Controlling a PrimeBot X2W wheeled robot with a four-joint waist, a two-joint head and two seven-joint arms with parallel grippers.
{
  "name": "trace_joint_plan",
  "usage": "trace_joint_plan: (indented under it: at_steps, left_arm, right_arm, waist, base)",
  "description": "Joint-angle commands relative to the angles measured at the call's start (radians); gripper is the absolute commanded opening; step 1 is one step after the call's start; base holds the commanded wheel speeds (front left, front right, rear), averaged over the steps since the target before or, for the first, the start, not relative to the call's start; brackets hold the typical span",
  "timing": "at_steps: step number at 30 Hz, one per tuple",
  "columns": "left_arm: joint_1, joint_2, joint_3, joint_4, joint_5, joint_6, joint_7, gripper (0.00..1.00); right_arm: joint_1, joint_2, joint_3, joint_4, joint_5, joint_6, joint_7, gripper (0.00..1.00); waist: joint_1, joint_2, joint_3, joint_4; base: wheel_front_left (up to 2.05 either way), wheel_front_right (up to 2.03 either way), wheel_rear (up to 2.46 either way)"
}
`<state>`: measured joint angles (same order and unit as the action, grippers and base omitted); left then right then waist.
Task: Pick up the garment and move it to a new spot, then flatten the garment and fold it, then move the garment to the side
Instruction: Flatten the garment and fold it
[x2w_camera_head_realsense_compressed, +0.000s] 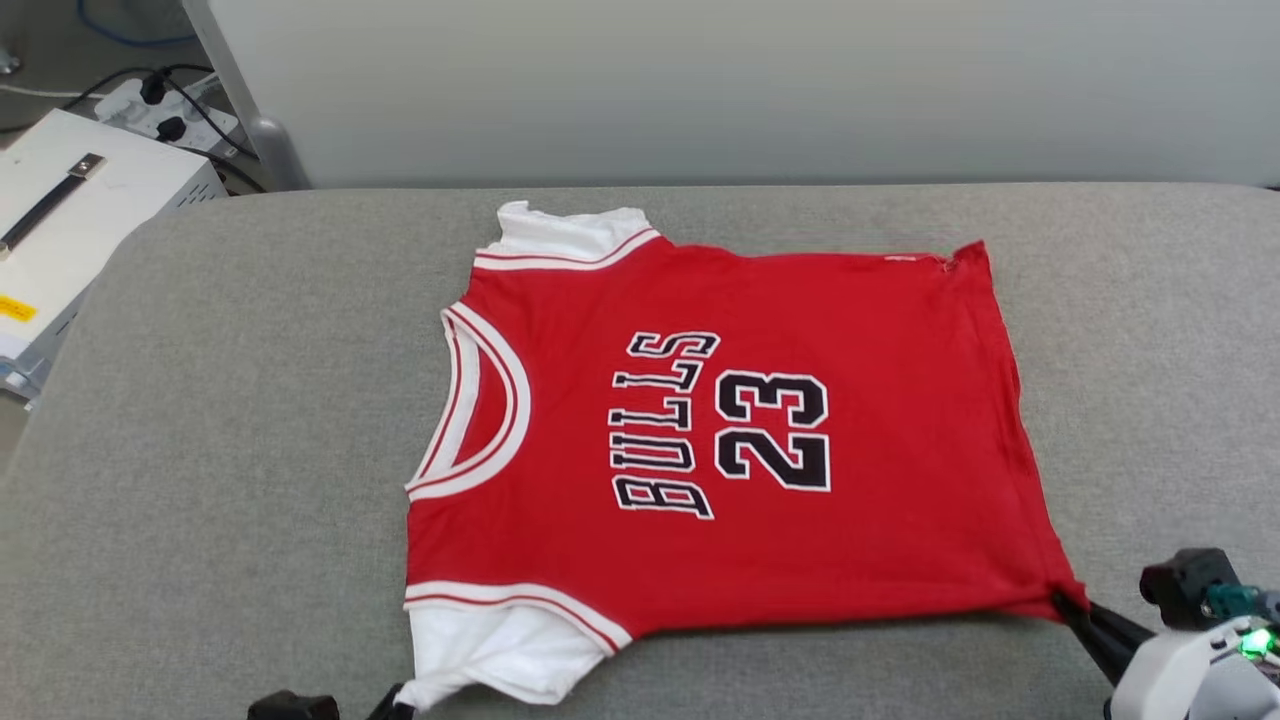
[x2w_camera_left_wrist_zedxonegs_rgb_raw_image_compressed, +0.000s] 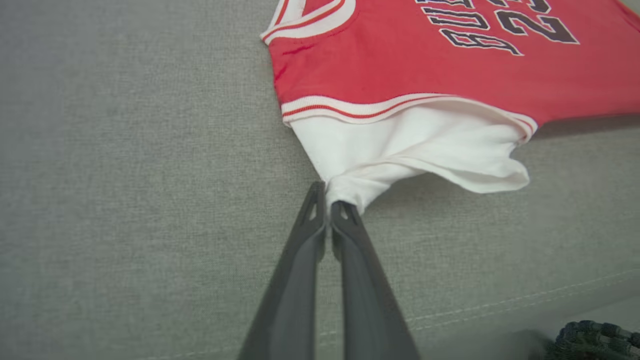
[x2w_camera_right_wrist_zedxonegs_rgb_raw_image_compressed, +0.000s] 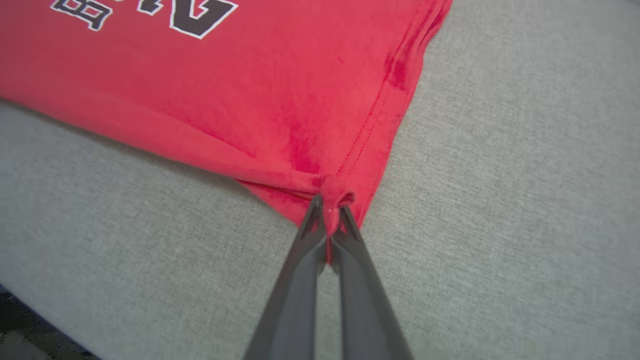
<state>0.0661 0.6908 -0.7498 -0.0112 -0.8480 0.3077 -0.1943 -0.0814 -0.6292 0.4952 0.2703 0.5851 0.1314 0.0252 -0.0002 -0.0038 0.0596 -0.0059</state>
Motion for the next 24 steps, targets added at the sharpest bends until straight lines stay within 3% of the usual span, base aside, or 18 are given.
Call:
trace_joint_plan:
  at_steps: [1,10,24]
  left_arm:
    - [0.026,0.001,0.001,-0.007,-0.016,0.009,0.004,0.00]
    - [0.062,0.004,-0.027,-0.028,-0.045,0.005,0.053,0.00]
    - [-0.257,0.023,-0.011,0.027,0.086,-0.094,0.075,0.00]
  right_arm:
    - [0.041,-0.007,-0.021,-0.021,-0.001,-0.001,0.011,0.00]
    - [0.210,0.019,-0.152,-0.156,-0.025,-0.001,0.099,0.00]
    - [0.138,0.075,-0.273,-0.254,-0.021,-0.001,0.164,0.00]
  waist:
    - [0.0002,0.0038,-0.021,0.007]
    - [0.0002,0.0038,-0.019,0.008]
    - [0.0002,0.0038,0.049,-0.007]
  base:
    - [0.00,0.00,0.00]
    - [0.00,0.00,0.00]
    - [0.00,0.00,0.00]
